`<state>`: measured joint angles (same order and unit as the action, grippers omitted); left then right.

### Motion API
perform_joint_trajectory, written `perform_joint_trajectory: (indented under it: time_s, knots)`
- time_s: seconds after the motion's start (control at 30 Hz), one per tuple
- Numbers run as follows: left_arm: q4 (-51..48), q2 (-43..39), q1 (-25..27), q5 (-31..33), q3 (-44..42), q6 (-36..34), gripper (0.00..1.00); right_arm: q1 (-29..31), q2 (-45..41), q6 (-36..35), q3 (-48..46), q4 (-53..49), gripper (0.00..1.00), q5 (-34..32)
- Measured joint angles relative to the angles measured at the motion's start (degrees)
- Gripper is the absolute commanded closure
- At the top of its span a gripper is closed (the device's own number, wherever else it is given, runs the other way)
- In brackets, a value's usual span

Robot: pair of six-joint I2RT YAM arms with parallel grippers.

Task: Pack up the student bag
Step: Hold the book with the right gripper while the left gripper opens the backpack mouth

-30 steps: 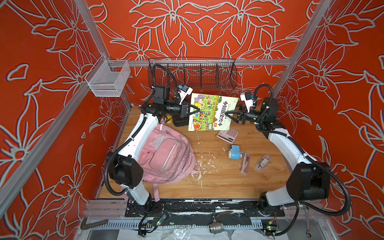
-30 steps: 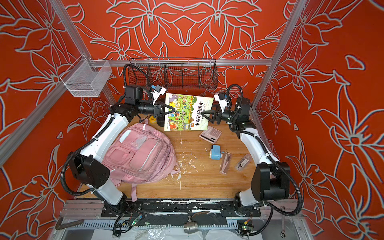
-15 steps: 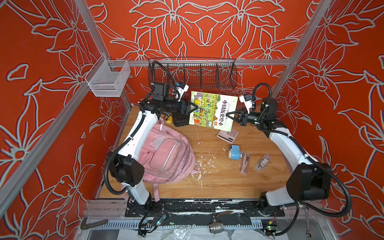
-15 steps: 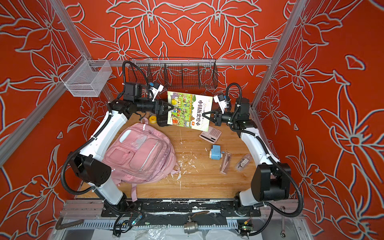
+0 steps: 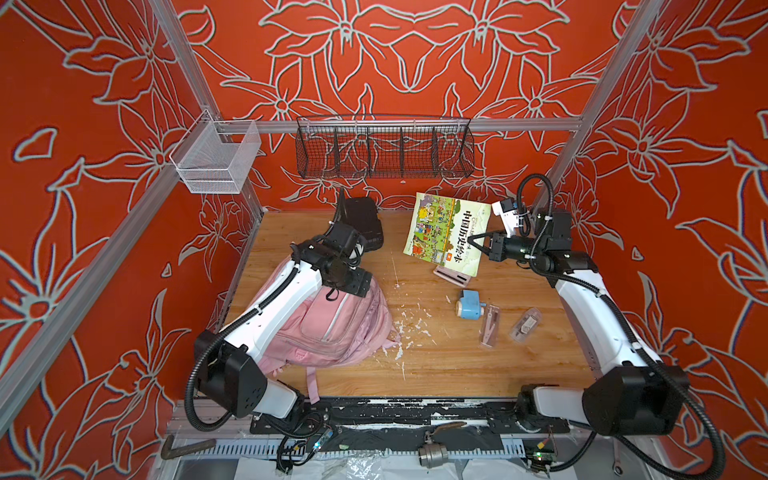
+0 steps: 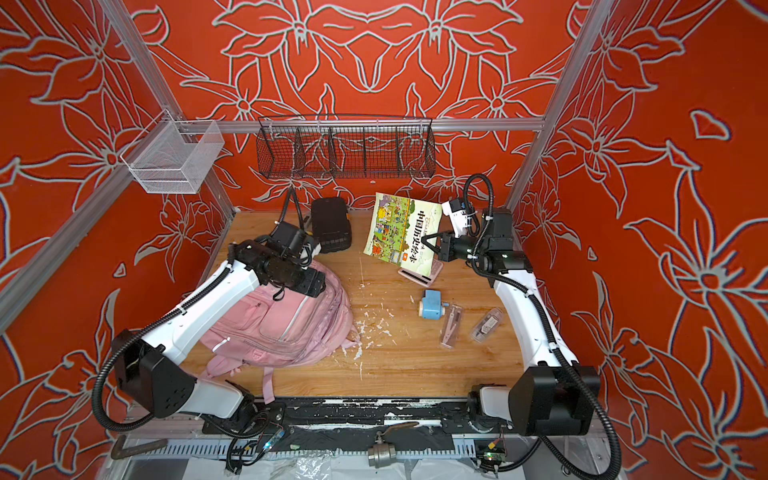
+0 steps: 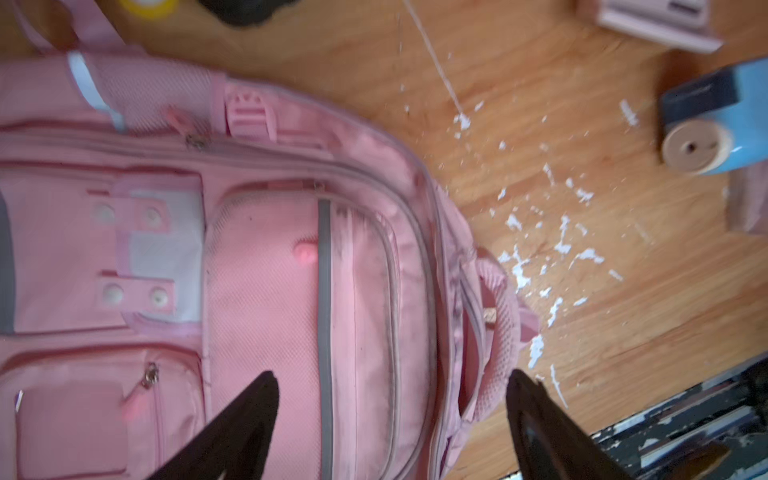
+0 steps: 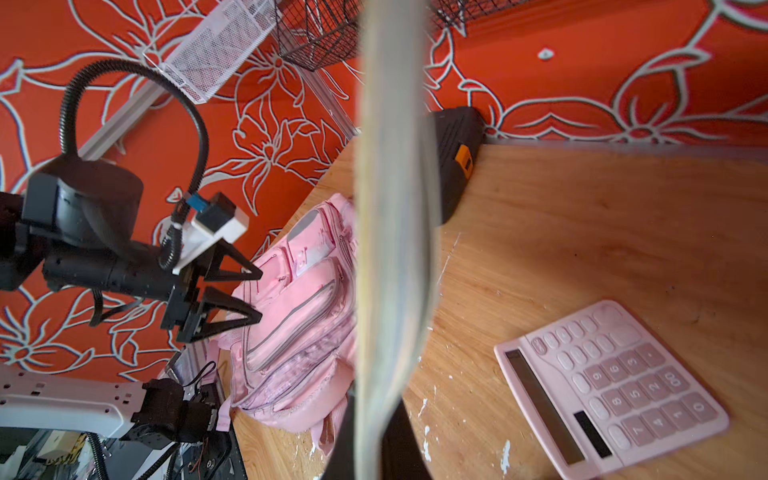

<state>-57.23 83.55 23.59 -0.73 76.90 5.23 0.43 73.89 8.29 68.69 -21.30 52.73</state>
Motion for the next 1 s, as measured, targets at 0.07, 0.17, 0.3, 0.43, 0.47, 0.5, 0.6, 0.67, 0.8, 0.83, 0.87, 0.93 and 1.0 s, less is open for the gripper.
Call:
perform_joint_trajectory:
  time_s: [0.07, 0.17, 0.3, 0.43, 0.47, 0.5, 0.6, 0.67, 0.8, 0.83, 0.87, 0.93, 1.0]
  knots:
    - [-0.98, 0.17, 0.04, 1.60, -2.99, 2.54, 0.17, 0.00, -0.33, 0.00, -0.33, -1.03, 1.00, -0.46]
    - [-1.70, 0.94, 0.11, 3.04, -5.60, 5.49, 0.17, 0.00, -0.42, 0.02, -0.42, -1.97, 1.00, -0.72]
    - [-1.42, 4.00, 0.92, 2.67, -6.58, 7.30, 0.17, 0.00, -0.42, 0.15, -0.90, -2.47, 1.00, -0.90]
    - [-1.66, 9.62, 1.42, 3.17, -6.36, 8.92, 0.19, 0.00, -0.42, 0.66, -1.40, -3.02, 1.00, -0.92]
    - [-1.92, 11.19, 1.55, 3.67, -6.19, 9.49, 0.25, 0.00, -0.44, 0.87, -1.55, -2.99, 1.00, -0.92]
    - [-2.12, 12.28, 1.55, 4.22, -6.08, 9.86, 0.37, 0.00, -0.46, 1.03, -1.73, -2.95, 1.00, -0.90]
    - [-2.69, 14.47, 1.62, 5.62, -6.01, 10.93, 0.76, 0.00, -0.52, 2.25, -2.62, -2.95, 1.00, -0.87]
    - [-2.99, 14.34, 1.99, 5.18, -5.55, 11.21, 0.93, 0.00, -0.52, 4.13, -3.32, -2.86, 1.00, -0.85]
    - [-3.96, 12.28, 3.54, 6.08, -4.35, 9.81, 1.00, 0.00, -0.50, 8.81, -4.04, -2.56, 1.00, -0.87]
    - [-4.39, 11.28, 4.04, 6.34, -3.65, 9.40, 1.00, 0.02, -0.50, 10.14, -4.04, -2.47, 1.00, -0.83]
    - [-4.90, 10.16, 4.57, 6.43, -2.62, 8.90, 1.00, 0.09, -0.50, 11.19, -4.04, -2.40, 1.00, -0.81]
    - [-5.42, 8.09, 5.18, 6.05, -0.33, 8.09, 1.00, 0.37, -0.50, 13.33, -4.04, -2.36, 1.00, -0.66]
    - [-5.66, 6.23, 5.49, 5.35, 2.10, 7.52, 1.00, 1.09, -0.50, 14.78, -4.04, -2.47, 1.00, -0.42]
